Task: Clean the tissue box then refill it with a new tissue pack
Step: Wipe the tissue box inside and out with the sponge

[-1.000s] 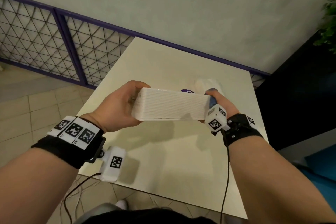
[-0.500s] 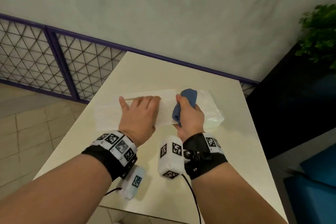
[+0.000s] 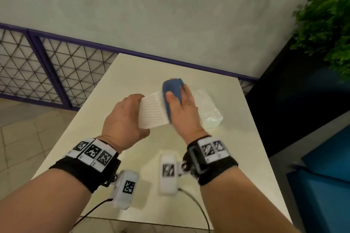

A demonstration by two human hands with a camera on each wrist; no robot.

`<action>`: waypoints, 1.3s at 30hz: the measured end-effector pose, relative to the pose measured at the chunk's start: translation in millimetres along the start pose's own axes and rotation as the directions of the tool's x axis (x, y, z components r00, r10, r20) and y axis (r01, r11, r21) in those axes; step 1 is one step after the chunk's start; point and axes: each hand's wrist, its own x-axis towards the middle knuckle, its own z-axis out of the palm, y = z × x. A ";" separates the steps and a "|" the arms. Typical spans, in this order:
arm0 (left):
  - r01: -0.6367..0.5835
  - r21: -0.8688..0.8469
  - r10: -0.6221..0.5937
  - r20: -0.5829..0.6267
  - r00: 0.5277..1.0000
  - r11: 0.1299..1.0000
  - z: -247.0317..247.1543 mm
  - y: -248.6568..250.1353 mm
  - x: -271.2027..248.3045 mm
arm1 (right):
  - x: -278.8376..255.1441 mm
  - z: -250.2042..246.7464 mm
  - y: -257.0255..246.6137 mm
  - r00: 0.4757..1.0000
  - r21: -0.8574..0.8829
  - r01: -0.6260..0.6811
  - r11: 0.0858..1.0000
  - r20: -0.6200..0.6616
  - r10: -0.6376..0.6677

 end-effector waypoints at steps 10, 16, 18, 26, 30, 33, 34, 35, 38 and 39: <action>0.041 0.033 -0.041 -0.019 0.999 0.999 -0.5 -5.6 -6.2 | -21.9 20.2 -18.5 0.986 -0.109 0.144 0.984 0.103 -0.133; 0.041 0.032 -0.040 -0.014 0.999 0.999 0.2 -0.8 -14.0 | 16.1 -7.1 -8.9 0.984 0.140 -0.178 0.974 0.037 0.174; 0.065 0.011 -0.065 -0.011 0.998 0.998 4.9 0.7 -14.1 | 9.8 1.9 -13.8 0.995 -0.062 -0.077 0.995 0.053 0.080; 0.098 -0.009 -0.099 -0.023 0.995 0.995 4.4 -4.6 -15.3 | 9.3 11.2 2.5 0.995 0.002 -0.054 0.999 0.079 0.053; 0.093 -0.006 -0.093 -0.030 0.995 0.996 5.9 -3.4 -11.7 | 10.8 6.6 -0.8 0.986 -0.015 -0.132 0.991 0.105 0.133; 0.126 -0.073 -0.130 -0.065 0.989 0.989 10.5 -6.6 -8.7 | -19.5 12.9 -11.3 0.981 -0.121 0.004 0.993 0.191 0.019; 0.131 -0.115 -0.141 -0.083 0.987 0.985 11.4 -8.4 -9.4 | -25.8 15.1 -11.9 0.982 -0.124 0.036 0.992 0.190 -0.012; 0.130 -0.137 -0.144 -0.096 0.985 0.982 11.9 -9.4 -10.3 | -25.2 17.7 -8.8 0.983 -0.113 0.046 0.993 0.183 -0.025; 0.125 -0.132 -0.138 -0.091 0.986 0.983 10.7 -10.3 -14.8 | -4.8 9.4 0.4 0.966 0.092 -0.225 0.970 0.148 0.210; 0.131 -0.129 -0.143 -0.086 0.986 0.983 9.5 -10.2 -15.8 | 4.3 5.2 3.8 0.941 0.203 -0.331 0.922 0.142 0.306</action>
